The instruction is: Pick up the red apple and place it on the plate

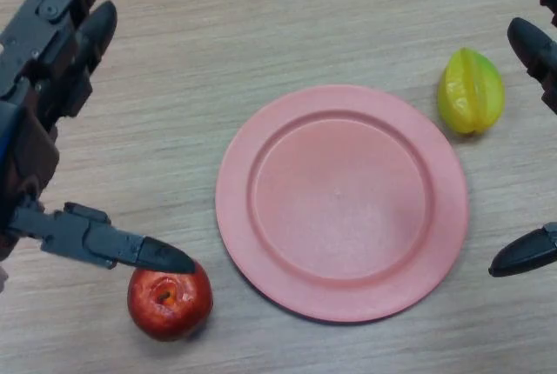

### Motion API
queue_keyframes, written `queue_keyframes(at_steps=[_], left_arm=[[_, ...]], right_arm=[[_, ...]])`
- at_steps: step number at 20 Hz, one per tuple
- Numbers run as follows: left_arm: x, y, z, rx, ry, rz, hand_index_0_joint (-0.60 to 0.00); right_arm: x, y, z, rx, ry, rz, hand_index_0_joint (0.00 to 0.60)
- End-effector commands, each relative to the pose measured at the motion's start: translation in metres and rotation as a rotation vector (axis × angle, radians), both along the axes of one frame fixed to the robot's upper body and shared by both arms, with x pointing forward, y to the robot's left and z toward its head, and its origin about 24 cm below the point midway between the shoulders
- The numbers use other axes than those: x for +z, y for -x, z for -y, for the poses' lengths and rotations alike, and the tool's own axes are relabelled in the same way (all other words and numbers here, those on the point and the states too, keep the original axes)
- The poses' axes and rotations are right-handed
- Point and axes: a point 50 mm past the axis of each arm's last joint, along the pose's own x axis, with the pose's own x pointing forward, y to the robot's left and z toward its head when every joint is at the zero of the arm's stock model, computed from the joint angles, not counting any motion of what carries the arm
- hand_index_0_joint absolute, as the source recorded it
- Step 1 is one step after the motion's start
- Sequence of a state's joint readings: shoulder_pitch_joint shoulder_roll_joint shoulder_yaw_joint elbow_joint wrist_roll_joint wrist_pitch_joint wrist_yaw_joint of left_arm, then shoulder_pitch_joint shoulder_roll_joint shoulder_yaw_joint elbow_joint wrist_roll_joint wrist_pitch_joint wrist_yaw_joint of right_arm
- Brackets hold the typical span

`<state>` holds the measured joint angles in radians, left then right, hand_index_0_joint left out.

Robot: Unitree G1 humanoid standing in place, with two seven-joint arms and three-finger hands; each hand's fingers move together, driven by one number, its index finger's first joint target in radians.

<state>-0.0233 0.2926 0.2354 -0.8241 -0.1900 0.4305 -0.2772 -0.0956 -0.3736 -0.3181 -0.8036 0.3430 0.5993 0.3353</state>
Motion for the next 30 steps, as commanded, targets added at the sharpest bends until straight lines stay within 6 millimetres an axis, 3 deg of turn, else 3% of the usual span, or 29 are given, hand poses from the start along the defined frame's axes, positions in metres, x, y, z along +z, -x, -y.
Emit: queue_keyframes(at_steps=[1, 7, 12, 16, 20, 21, 22, 25, 26, 30], left_arm=[[0.021, 0.015, -0.007, 0.045, -0.041, 0.207, 0.000], [0.006, 0.026, -0.016, 0.083, -0.037, 0.228, 0.000], [-0.043, 0.021, -0.031, 0.184, -0.044, 0.145, 0.000], [-0.090, 0.013, -0.027, 0.143, -0.076, -0.002, 0.000], [-0.120, 0.009, -0.026, 0.138, -0.130, -0.107, 0.000], [-0.120, 0.009, -0.026, 0.139, -0.133, -0.108, -0.050], [-0.123, 0.009, -0.026, 0.143, -0.147, -0.119, -0.200], [-0.129, 0.009, -0.025, 0.129, -0.191, -0.208, -0.550], [-0.124, 0.007, -0.022, 0.127, -0.169, -0.202, -0.600], [-0.098, 0.007, -0.009, 0.109, -0.305, -0.055, -0.600]], right_arm=[[0.027, 0.013, 0.004, -0.009, 0.024, 0.229, 0.000], [0.022, 0.009, 0.000, -0.005, 0.019, 0.218, 0.000], [0.017, 0.006, -0.004, 0.001, 0.031, 0.204, 0.000], [0.016, 0.005, -0.006, 0.003, 0.029, 0.202, 0.000], [0.017, 0.006, -0.005, 0.000, 0.017, 0.207, 0.000], [0.017, 0.006, -0.005, 0.000, 0.017, 0.207, 0.000], [0.017, 0.006, -0.004, -0.002, 0.016, 0.208, 0.000], [0.019, 0.006, -0.002, -0.009, 0.004, 0.205, 0.000], [0.020, 0.007, -0.001, -0.014, -0.003, 0.205, 0.000], [0.023, 0.010, 0.004, -0.040, -0.011, 0.233, 0.000]])
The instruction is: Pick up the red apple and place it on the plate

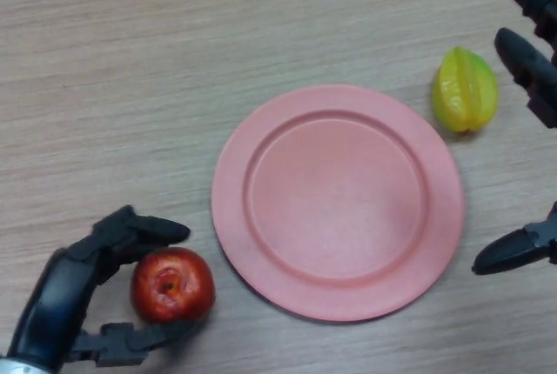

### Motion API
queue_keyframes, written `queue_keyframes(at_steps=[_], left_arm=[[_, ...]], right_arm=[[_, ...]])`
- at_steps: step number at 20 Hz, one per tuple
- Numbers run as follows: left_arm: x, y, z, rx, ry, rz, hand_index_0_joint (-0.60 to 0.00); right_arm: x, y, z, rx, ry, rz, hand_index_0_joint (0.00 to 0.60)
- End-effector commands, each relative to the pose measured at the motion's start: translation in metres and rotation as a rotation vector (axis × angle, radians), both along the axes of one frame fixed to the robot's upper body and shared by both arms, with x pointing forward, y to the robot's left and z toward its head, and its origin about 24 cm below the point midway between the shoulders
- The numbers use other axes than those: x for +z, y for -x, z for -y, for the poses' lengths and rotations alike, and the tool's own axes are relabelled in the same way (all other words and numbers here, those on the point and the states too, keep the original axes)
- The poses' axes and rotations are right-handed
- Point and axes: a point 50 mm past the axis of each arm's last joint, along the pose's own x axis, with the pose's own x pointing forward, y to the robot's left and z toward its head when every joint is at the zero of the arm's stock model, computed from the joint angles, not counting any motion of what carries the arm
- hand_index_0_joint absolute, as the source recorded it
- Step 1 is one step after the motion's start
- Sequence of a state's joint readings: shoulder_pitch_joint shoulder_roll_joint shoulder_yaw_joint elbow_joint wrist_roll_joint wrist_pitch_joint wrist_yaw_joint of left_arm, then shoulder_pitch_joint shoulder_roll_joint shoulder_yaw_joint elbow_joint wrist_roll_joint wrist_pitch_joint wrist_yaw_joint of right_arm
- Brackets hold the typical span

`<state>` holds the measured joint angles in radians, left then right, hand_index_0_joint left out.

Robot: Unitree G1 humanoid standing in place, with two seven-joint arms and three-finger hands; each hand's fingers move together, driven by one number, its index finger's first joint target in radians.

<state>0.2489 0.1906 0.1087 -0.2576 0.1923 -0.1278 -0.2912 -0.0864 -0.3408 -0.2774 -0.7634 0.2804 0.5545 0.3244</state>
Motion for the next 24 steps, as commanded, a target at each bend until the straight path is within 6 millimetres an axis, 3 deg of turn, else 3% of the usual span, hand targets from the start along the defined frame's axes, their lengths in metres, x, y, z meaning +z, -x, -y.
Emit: queue_keyframes(at_steps=[1, 4, 6, 9, 12, 13, 16, 17, 18, 21, 24], left_arm=[[0.049, 0.003, 0.007, -0.068, -0.117, 0.275, -0.600], [0.081, -0.007, 0.038, -0.175, -0.094, 0.341, -0.600], [0.087, -0.018, 0.061, -0.252, -0.057, 0.364, -0.600], [0.072, -0.037, 0.080, -0.282, -0.070, 0.366, -0.600], [0.061, -0.047, 0.090, -0.365, -0.222, 0.458, -0.600], [0.061, -0.047, 0.090, -0.366, -0.215, 0.456, -0.551], [0.063, -0.052, 0.084, -0.337, -0.096, 0.419, -0.151], [0.064, -0.054, 0.081, -0.314, -0.069, 0.396, -0.051], [0.068, -0.055, 0.076, -0.275, -0.055, 0.359, 0.000], [0.086, -0.049, 0.065, -0.247, -0.019, 0.361, 0.000], [0.117, -0.034, 0.040, -0.222, 0.097, 0.389, 0.000]], right_arm=[[0.033, 0.016, 0.008, -0.020, -0.006, 0.249, 0.000], [0.034, 0.016, 0.011, -0.059, -0.012, 0.266, 0.000], [0.033, 0.017, 0.010, -0.064, -0.002, 0.263, 0.000], [0.033, 0.018, 0.009, -0.063, 0.000, 0.270, 0.000], [0.031, 0.019, 0.012, -0.075, 0.001, 0.272, 0.000], [0.031, 0.019, 0.012, -0.075, 0.001, 0.272, 0.000], [0.030, 0.017, 0.012, -0.089, 0.004, 0.274, 0.000], [0.031, 0.017, 0.012, -0.094, 0.005, 0.276, 0.000], [0.031, 0.017, 0.012, -0.098, 0.005, 0.276, 0.000], [0.033, 0.017, 0.010, -0.095, 0.014, 0.277, 0.000], [0.034, 0.015, 0.004, -0.079, 0.026, 0.275, 0.000]])
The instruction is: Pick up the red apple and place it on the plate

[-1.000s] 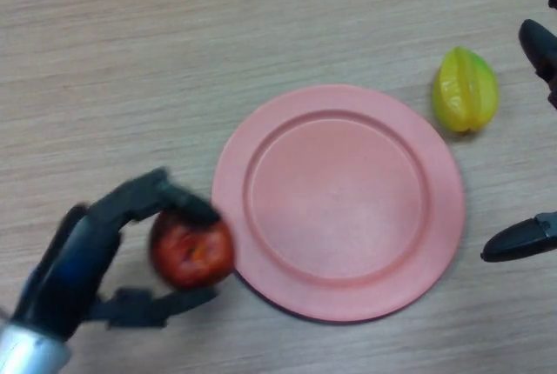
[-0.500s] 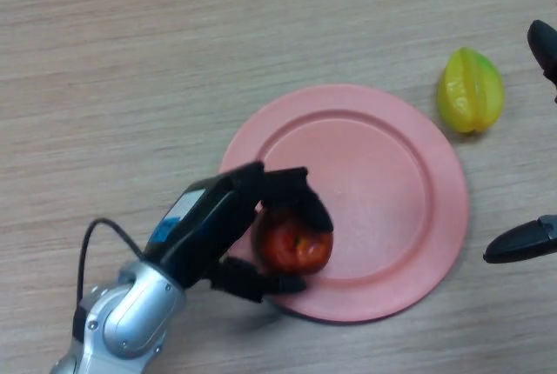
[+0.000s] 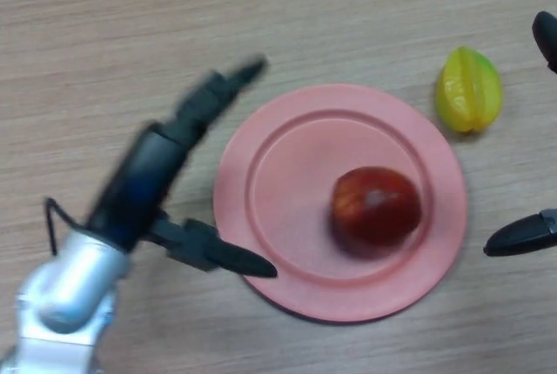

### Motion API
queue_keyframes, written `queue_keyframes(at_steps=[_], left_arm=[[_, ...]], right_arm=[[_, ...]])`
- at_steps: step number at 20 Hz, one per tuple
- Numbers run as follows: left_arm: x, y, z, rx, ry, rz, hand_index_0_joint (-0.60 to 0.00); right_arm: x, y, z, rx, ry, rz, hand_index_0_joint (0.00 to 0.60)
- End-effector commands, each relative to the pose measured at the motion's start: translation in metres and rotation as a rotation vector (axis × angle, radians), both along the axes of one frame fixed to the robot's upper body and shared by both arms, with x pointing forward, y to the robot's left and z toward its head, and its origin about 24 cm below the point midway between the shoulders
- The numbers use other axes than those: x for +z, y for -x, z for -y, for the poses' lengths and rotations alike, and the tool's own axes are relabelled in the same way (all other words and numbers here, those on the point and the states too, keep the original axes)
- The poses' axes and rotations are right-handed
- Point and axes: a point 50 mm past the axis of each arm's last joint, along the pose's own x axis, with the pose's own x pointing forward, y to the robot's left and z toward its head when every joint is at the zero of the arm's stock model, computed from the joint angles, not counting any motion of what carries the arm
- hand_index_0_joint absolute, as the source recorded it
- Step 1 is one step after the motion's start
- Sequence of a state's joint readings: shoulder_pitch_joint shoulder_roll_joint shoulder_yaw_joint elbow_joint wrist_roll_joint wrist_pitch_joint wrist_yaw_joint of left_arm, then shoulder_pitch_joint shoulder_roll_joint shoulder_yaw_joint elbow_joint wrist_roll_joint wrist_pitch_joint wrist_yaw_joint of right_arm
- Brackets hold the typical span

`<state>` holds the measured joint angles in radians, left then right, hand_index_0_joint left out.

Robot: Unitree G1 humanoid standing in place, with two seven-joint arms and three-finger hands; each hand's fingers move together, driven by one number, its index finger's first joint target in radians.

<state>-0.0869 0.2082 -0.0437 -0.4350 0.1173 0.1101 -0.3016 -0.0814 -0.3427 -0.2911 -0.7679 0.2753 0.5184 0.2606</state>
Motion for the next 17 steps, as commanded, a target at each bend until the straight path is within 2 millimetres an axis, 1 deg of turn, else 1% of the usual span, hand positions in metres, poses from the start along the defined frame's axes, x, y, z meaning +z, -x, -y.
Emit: queue_keyframes(at_steps=[1, 2, 3, 4, 5, 6, 8, 9, 11, 14, 17], left_arm=[[0.037, 0.015, -0.021, 0.015, 0.064, 0.159, 0.000], [0.048, 0.024, -0.034, 0.035, 0.130, 0.184, 0.000], [0.052, 0.029, -0.039, 0.048, 0.154, 0.195, 0.000], [0.059, 0.038, -0.052, 0.071, 0.205, 0.217, 0.000], [0.062, 0.042, -0.058, 0.081, 0.238, 0.228, 0.000], [0.067, 0.051, -0.069, 0.091, 0.293, 0.247, 0.000], [0.070, 0.060, -0.075, 0.069, 0.313, 0.245, 0.000], [0.070, 0.061, -0.077, 0.067, 0.315, 0.246, 0.000], [0.068, 0.062, -0.078, 0.073, 0.318, 0.234, 0.000], [0.069, 0.063, -0.074, 0.079, 0.299, 0.230, 0.000], [0.068, 0.061, -0.076, 0.125, 0.302, 0.243, 0.000]], right_arm=[[0.029, 0.013, -0.002, -0.004, 0.045, 0.222, 0.000], [0.028, 0.012, -0.004, 0.012, 0.039, 0.212, 0.000], [0.028, 0.012, -0.005, 0.016, 0.033, 0.210, 0.000], [0.026, 0.012, -0.006, 0.024, 0.019, 0.206, 0.000], [0.025, 0.012, -0.006, 0.028, 0.016, 0.204, 0.000], [0.024, 0.013, -0.006, 0.033, 0.012, 0.198, 0.000], [0.023, 0.012, -0.007, 0.035, 0.007, 0.189, 0.000], [0.022, 0.012, -0.007, 0.035, 0.006, 0.188, 0.000], [0.023, 0.012, -0.010, 0.041, 0.003, 0.185, 0.000], [0.021, 0.012, -0.016, 0.063, 0.011, 0.173, 0.000], [0.022, 0.013, -0.018, 0.079, 0.003, 0.165, 0.000]])
